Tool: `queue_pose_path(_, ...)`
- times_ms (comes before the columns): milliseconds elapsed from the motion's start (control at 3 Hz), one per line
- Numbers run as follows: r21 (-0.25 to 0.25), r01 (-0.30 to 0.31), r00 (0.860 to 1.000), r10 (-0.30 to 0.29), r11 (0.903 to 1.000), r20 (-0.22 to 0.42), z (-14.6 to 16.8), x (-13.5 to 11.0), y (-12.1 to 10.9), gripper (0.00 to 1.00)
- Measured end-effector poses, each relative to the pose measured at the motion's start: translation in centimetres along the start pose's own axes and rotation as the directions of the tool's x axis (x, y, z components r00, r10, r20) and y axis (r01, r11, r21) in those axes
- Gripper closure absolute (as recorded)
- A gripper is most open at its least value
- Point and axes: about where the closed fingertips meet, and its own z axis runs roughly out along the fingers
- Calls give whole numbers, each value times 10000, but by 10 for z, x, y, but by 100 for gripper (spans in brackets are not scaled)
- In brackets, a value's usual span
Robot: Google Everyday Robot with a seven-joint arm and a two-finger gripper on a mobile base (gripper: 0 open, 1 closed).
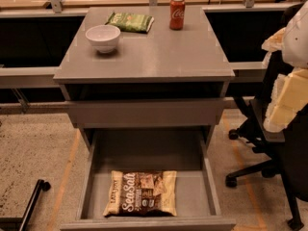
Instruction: Pick brown chip bag from middle drawer and place on counter
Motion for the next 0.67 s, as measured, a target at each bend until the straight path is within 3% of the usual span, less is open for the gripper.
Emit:
queue_pose_path(333, 53, 7, 10000, -7, 10000, 21, -1, -1, 0, 0)
queue_pose_path(667, 132, 32, 9984, -39, 9999, 562, 11, -2, -4, 0)
